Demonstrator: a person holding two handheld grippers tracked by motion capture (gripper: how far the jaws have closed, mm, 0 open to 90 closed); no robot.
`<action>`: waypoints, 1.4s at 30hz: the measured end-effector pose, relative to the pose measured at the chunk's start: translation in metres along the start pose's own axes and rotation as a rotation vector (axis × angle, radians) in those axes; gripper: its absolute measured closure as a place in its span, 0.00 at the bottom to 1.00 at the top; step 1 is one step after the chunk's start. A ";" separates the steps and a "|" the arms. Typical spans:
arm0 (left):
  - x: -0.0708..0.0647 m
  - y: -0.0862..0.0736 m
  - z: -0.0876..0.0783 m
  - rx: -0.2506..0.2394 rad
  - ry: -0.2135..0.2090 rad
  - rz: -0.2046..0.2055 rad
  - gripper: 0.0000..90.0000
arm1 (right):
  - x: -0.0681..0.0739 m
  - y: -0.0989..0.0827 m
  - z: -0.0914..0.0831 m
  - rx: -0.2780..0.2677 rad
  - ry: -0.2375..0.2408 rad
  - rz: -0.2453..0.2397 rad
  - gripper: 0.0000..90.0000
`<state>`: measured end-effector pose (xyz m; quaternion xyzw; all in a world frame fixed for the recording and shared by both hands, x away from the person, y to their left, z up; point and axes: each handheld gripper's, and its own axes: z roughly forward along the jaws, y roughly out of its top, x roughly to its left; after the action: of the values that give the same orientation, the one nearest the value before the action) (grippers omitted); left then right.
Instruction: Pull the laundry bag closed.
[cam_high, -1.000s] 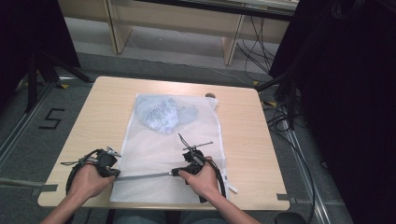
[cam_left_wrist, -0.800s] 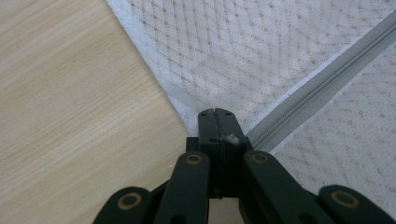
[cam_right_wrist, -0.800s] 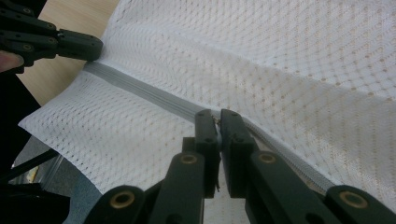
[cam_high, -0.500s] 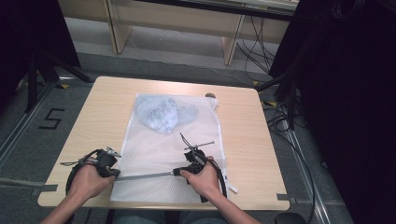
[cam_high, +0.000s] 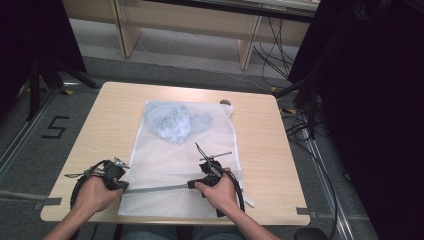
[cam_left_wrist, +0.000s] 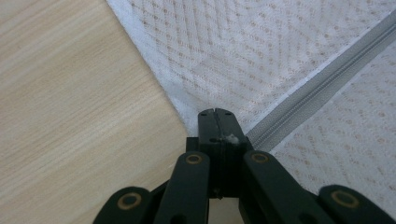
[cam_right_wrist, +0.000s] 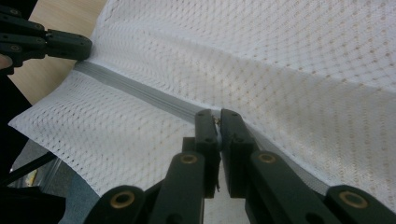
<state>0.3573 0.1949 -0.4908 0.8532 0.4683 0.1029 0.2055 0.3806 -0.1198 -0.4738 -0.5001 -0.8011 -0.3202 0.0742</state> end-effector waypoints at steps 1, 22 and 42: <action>0.001 0.000 -0.001 0.011 -0.002 0.014 1.00 | 0.000 0.000 -0.001 -0.005 -0.008 0.008 0.97; 0.000 0.000 0.000 0.004 0.004 -0.002 1.00 | -0.007 -0.001 -0.005 0.001 -0.019 0.006 0.97; 0.000 0.001 -0.002 0.025 0.004 0.018 1.00 | -0.013 -0.003 -0.013 -0.004 -0.026 0.028 0.97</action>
<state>0.3574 0.1953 -0.4889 0.8597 0.4622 0.1005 0.1928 0.3817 -0.1378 -0.4706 -0.5155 -0.7943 -0.3143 0.0670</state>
